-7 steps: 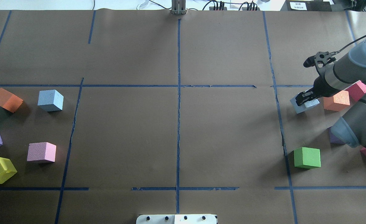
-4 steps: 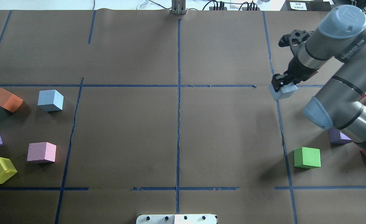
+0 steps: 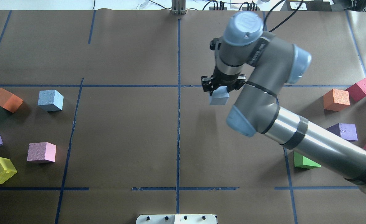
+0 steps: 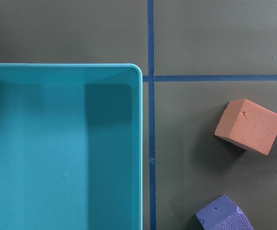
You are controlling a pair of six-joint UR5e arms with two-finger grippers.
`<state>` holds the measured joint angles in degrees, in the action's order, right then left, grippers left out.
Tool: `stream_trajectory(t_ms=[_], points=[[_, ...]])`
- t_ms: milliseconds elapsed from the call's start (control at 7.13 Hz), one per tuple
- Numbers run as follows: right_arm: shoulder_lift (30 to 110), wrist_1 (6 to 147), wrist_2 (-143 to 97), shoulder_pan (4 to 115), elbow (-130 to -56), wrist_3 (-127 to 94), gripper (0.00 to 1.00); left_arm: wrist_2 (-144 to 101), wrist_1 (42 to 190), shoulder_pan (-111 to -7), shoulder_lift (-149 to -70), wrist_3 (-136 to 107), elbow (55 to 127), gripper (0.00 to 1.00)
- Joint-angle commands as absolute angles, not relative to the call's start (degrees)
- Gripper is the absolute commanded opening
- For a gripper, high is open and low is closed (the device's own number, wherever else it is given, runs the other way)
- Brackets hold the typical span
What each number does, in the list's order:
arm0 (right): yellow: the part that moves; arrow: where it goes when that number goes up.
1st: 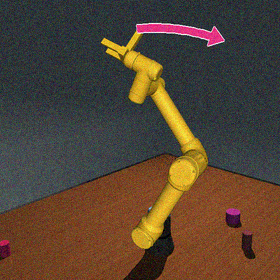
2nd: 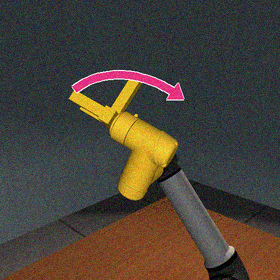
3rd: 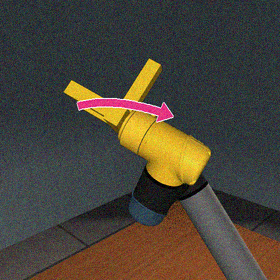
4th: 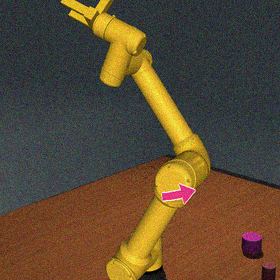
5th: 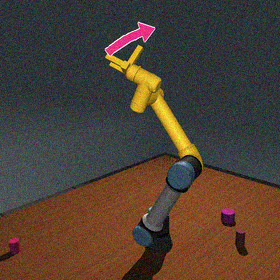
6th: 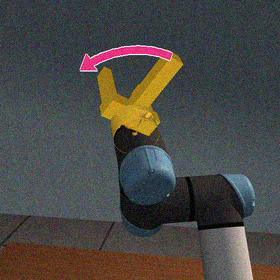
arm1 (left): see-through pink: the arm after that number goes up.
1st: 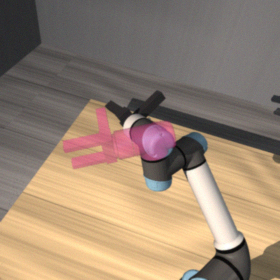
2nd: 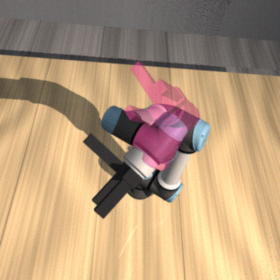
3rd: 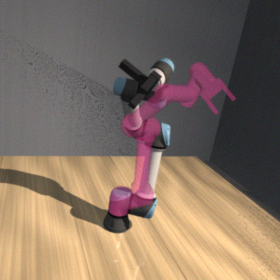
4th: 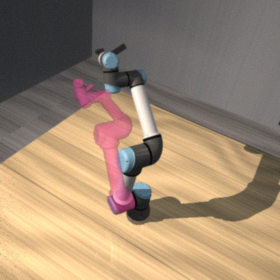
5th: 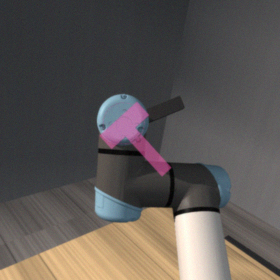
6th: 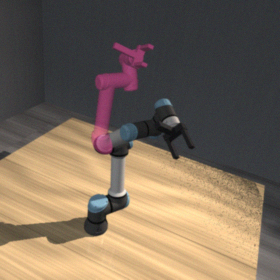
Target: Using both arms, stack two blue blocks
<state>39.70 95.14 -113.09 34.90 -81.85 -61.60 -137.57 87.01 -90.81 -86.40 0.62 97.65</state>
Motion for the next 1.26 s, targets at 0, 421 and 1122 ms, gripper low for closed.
stream_trajectory(t_ms=[0, 421, 1122], points=[[35.33, 95.10, -110.23, 31.13, -77.17, -63.36, 0.01, -137.55, 87.01, -90.79, -86.40, 0.62, 97.56, 1.00], [35.42, 94.40, -110.04, 30.24, -75.33, -63.28, 0.02, -137.64, 87.01, -90.88, -86.48, 0.62, 97.65, 1.00], [35.42, 91.76, -110.04, 30.23, -74.36, -66.71, 0.53, -137.64, 87.01, -90.79, -86.57, 0.53, 97.65, 1.00]])
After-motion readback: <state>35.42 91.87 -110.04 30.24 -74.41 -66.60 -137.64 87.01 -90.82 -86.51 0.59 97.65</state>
